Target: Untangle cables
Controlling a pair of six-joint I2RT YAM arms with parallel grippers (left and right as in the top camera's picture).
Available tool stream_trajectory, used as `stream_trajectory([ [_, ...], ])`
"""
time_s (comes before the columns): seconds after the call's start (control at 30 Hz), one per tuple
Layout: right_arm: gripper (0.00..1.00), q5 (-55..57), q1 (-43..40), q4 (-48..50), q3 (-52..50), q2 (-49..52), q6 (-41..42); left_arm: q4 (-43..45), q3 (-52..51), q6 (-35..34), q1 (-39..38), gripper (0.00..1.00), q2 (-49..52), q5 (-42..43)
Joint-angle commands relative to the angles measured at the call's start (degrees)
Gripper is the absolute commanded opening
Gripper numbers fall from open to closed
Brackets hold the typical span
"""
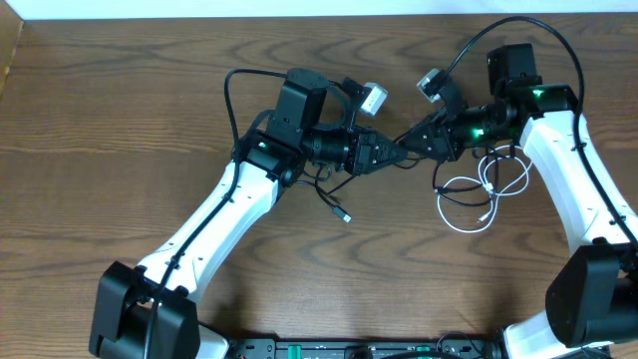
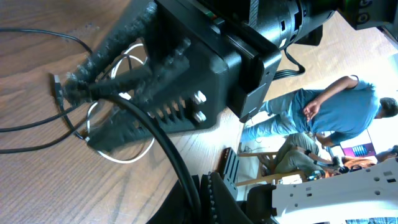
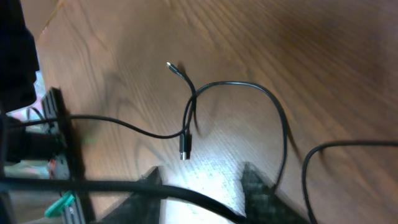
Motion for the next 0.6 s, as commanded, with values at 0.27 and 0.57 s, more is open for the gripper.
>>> stream_trajectory([
  [0.27, 0.01, -3.41, 0.28, 0.26, -0.2, 0.37, -0.31, 0.44, 0.24, -0.52, 0.09, 0.08, 0.22, 2.1],
  [0.57, 0.01, -3.37, 0.28, 0.24, -0.2, 0.37, -0.31, 0.37, 0.24, -0.33, 0.09, 0.08, 0.22, 0.74],
])
